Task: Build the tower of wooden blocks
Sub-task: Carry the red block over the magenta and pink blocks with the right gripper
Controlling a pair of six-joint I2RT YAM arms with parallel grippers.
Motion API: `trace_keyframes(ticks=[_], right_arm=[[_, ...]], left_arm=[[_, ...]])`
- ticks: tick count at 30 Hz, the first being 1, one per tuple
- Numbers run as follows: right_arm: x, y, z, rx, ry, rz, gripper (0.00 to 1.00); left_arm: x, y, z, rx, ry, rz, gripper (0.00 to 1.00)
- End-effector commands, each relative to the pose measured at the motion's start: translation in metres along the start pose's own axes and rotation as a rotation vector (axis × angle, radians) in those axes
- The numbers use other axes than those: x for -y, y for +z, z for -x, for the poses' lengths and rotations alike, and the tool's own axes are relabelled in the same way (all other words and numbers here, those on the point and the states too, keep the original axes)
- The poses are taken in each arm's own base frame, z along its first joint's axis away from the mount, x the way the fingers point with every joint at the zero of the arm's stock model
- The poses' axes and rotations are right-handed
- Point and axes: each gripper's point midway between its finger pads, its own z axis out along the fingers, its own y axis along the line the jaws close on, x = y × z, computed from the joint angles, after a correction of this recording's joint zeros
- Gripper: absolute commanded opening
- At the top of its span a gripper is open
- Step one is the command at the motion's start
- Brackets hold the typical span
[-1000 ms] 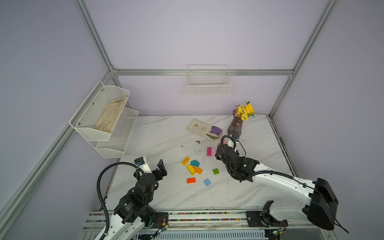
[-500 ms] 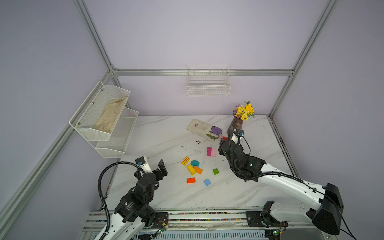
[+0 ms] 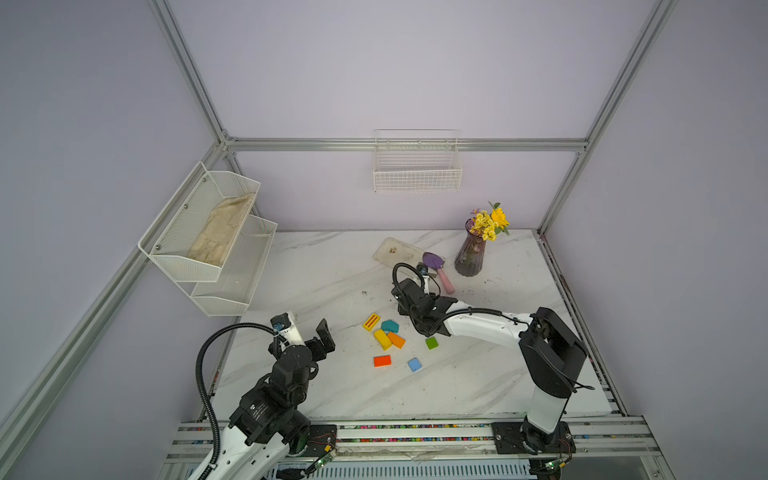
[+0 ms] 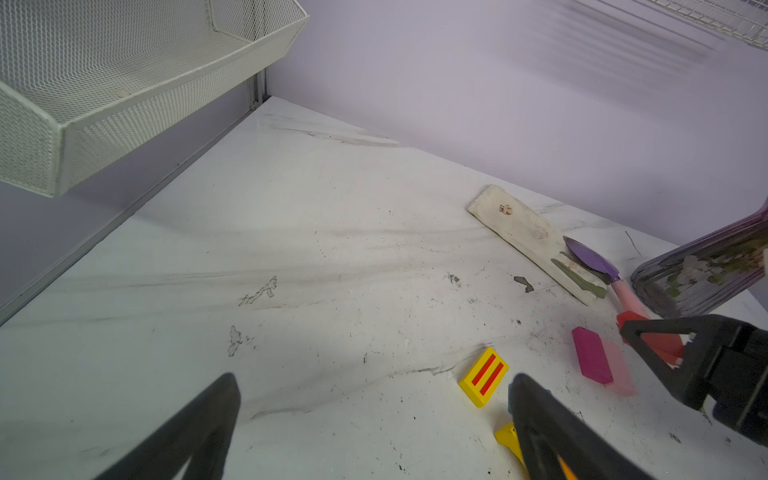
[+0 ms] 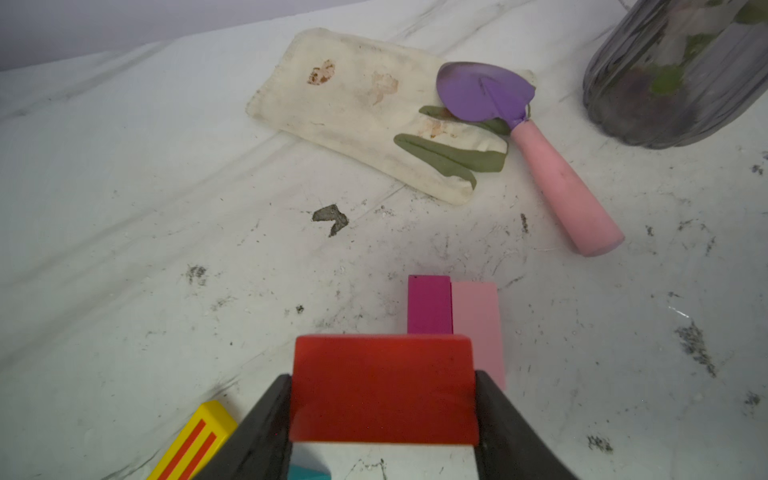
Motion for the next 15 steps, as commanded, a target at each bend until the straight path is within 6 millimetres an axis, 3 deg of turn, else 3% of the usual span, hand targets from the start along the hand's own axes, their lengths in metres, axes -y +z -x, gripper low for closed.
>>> trace_keyframes(ticks=[1,9,15], right_arm=[[0.004,0.004,0.012,0.020,0.025,-0.039,0.32],[0.026,0.047,-0.006,-0.062,0.045,-0.090,0.31],[0.035,0.062,-0.010,-0.086,0.053,-0.107,0.30]], left_arm=[[0.000,0.003,-0.002,0.009,-0.018,0.000,1.00],[0.004,0.004,-0.004,0.005,-0.007,-0.018,1.00],[0.049,0.005,-0.013,-0.037,0.067,-0.251,1.00]])
